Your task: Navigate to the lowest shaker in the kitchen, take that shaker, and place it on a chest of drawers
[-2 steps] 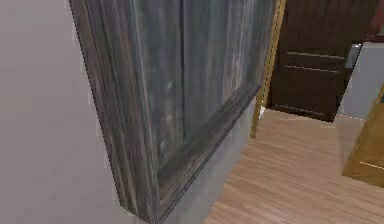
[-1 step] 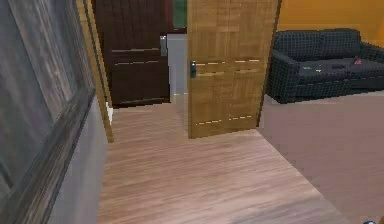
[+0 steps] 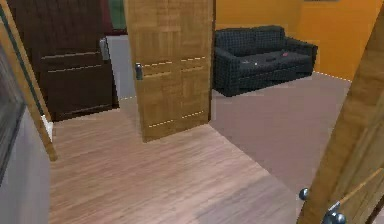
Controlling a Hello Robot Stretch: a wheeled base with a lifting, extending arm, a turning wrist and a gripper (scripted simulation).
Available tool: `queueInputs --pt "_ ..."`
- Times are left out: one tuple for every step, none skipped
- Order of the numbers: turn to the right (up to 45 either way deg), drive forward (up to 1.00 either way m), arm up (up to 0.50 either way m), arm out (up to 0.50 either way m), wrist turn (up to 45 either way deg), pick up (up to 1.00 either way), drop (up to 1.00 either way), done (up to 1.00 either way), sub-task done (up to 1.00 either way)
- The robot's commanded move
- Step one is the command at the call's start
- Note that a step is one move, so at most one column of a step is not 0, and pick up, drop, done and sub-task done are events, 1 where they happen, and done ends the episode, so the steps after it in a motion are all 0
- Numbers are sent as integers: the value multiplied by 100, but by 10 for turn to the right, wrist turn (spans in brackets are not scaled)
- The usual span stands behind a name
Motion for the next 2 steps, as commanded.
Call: queueInputs --pt "0 75 0 0 0 0 0 0 0" --pt "450 0 0 0 0 0 0 0 0"
